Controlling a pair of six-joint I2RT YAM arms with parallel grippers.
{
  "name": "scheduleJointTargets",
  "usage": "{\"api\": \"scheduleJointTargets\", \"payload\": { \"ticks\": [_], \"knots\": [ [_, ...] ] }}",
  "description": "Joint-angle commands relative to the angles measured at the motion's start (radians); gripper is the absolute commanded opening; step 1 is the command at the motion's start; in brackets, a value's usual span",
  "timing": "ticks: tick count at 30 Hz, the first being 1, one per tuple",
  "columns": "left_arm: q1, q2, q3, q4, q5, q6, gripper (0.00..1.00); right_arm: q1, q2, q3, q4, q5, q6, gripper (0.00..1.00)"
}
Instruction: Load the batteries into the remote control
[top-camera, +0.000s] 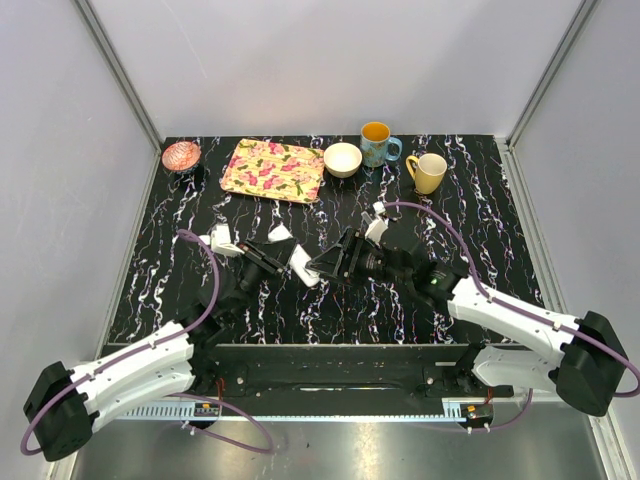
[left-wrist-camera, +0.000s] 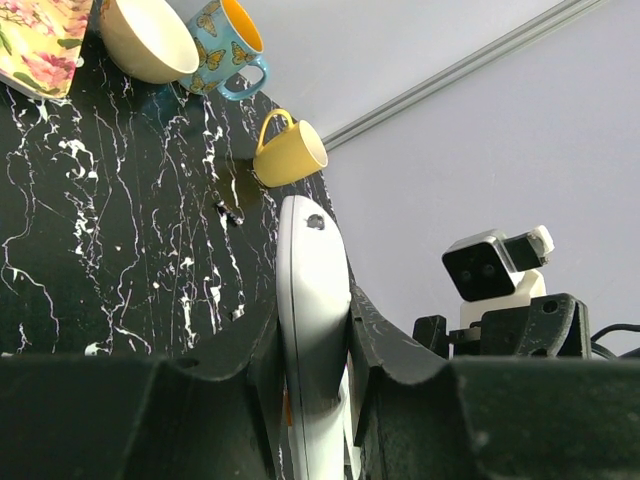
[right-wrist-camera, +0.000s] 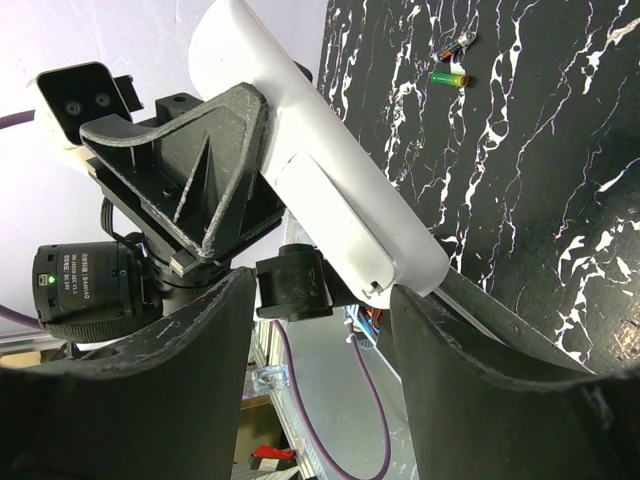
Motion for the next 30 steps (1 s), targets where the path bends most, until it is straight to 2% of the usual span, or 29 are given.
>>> {"api": "scheduleJointTargets", "payload": {
  "ticks": [1,10,13,14,18,20,25,30],
  "knots": [
    [0.005,-0.022,0.039,0.060,0.004,-0.014,0.00,-0.006,-0.033,0.045,-0.007,0.020,-0.020,0.66],
    [0.011,-0.015,0.044,0.067,0.010,-0.031,0.00,-0.007,-0.059,0.057,-0.041,-0.003,-0.055,0.67],
    [0.034,-0.008,0.039,0.048,0.045,-0.048,0.00,-0.004,-0.090,0.126,-0.185,-0.003,-0.157,0.67],
    [0.046,-0.002,0.036,0.046,0.068,-0.057,0.00,-0.004,-0.093,0.193,-0.316,0.008,-0.194,0.67],
    [0.144,0.049,0.022,0.072,0.250,-0.139,0.00,0.025,-0.052,0.411,-0.665,0.168,-0.441,0.66],
    [0.167,0.086,0.019,0.084,0.336,-0.158,0.00,0.043,-0.001,0.521,-0.818,0.227,-0.506,0.66],
    [0.184,0.144,0.027,0.141,0.445,-0.160,0.00,0.114,0.138,0.667,-0.977,0.342,-0.664,0.62],
    [0.190,0.159,0.041,0.132,0.476,-0.153,0.00,0.135,0.200,0.750,-1.032,0.434,-0.733,0.50]
  ]
}}
